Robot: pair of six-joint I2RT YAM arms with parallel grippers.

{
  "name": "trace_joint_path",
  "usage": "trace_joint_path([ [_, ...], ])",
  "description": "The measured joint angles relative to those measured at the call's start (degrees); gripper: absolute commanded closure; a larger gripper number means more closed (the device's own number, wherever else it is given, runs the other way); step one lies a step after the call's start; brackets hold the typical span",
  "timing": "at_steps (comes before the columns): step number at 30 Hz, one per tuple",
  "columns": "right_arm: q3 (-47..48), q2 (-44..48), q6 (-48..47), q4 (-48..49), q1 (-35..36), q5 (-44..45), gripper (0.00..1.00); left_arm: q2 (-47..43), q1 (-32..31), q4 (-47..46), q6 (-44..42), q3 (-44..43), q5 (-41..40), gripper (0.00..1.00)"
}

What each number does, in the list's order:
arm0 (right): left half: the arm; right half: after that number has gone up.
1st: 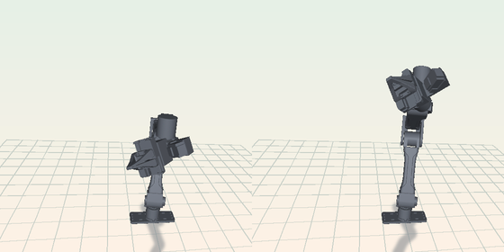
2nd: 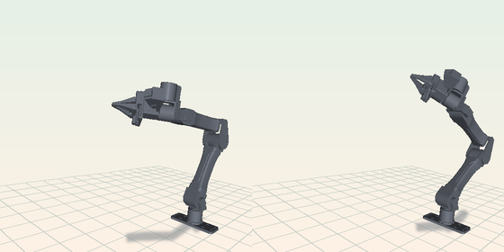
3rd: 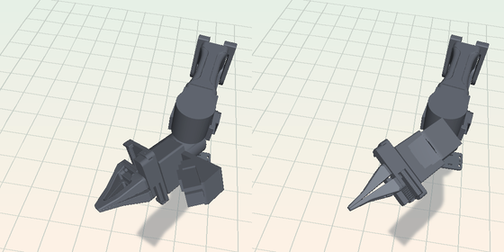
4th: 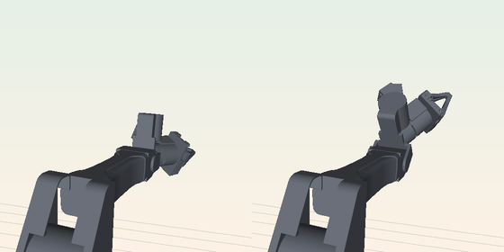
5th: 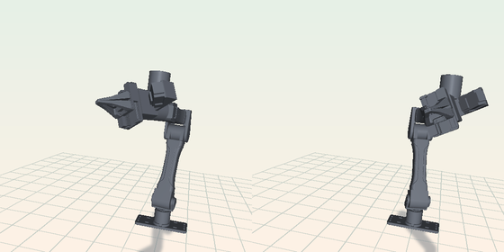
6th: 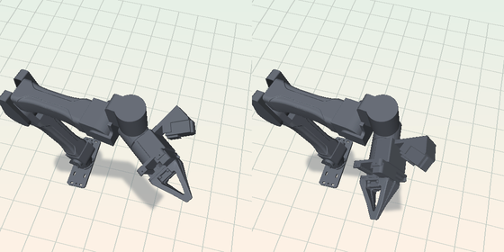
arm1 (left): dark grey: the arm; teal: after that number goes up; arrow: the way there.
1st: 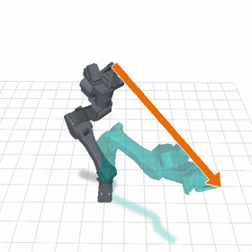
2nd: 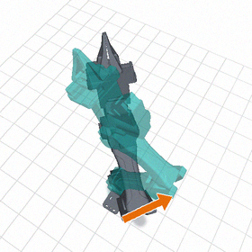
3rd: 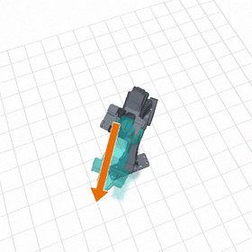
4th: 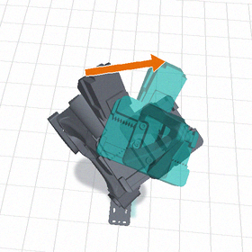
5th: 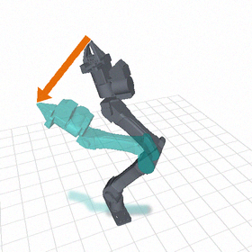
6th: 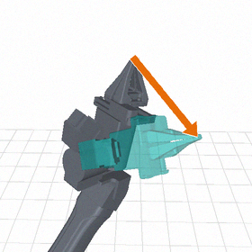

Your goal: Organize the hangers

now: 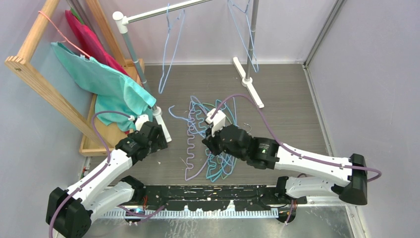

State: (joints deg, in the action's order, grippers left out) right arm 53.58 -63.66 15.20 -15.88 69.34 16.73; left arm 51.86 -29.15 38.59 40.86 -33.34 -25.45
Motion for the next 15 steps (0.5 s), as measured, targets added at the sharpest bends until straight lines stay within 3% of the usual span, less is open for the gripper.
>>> trace_joint_path([
  [10,1.7,4.7,2.6,0.0,-10.8,-3.5,0.99,0.1,0.0,0.0,-0.1,0.0,0.0,0.02],
  [15,4.8,4.8,3.0,5.8,-13.9,-2.2,0.99,0.0,0.0,0.0,-0.2,0.0,0.0,0.02],
])
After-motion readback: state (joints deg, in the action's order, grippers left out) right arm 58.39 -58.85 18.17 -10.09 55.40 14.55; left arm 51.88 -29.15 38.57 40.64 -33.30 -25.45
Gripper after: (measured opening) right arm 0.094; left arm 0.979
